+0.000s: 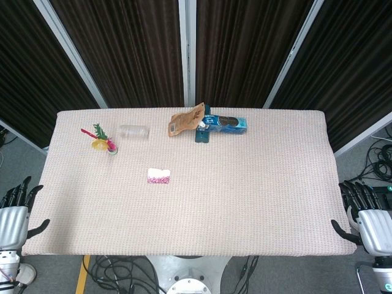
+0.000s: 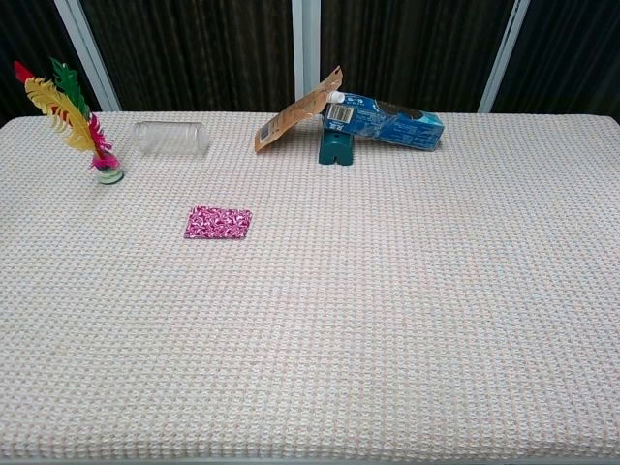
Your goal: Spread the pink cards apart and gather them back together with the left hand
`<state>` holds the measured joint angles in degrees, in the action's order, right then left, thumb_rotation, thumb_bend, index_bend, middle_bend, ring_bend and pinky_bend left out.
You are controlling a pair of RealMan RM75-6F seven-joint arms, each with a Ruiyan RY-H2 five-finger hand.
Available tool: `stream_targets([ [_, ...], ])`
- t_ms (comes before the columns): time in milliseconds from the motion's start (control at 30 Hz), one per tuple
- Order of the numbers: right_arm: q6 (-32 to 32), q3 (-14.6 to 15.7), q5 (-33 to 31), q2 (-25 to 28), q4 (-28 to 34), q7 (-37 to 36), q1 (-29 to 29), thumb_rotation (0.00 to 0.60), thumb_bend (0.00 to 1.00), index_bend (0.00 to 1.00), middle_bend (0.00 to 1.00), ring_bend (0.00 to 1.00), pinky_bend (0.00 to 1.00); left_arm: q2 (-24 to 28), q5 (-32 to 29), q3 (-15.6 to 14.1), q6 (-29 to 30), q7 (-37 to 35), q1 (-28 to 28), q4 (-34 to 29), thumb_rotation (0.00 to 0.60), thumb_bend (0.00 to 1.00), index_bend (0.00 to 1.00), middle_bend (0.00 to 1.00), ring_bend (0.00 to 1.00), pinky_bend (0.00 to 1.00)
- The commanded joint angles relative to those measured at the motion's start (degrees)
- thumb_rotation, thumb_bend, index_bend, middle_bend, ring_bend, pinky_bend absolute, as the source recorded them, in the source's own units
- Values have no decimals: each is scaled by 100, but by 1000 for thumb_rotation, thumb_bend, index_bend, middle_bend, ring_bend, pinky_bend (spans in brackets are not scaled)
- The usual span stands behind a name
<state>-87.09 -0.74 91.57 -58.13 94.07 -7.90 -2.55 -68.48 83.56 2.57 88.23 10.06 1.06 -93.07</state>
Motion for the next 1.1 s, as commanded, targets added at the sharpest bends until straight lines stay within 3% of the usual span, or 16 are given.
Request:
stream_targets([
  [33,25,-12,-3,-15,-11,-4,-25,570,184,95,65,0,0,15,-26,6,-24,17,9,-42,600,217,229,130,121,143],
  [733,21,-32,-5,-67,-111,-20,-43,564,184,95,65,0,0,139,-12,-24,-237,-5,115,-204,600,217,229,130,124,153],
  [800,42,-44,2,-66,-106,10,-68,566,183,95,64,0,0,164,42,4,-321,-12,208,-214,600,217,229,147,147,190],
  [900,74,-54,17,-49,-92,48,-102,568,185,95,64,0,0,218,150,67,-509,-14,413,-185,600,216,229,287,245,284],
  [1100,103,-71,27,-8,-38,116,-142,566,184,94,66,0,0,207,457,253,-1095,-306,1059,24,600,220,256,512,536,629],
])
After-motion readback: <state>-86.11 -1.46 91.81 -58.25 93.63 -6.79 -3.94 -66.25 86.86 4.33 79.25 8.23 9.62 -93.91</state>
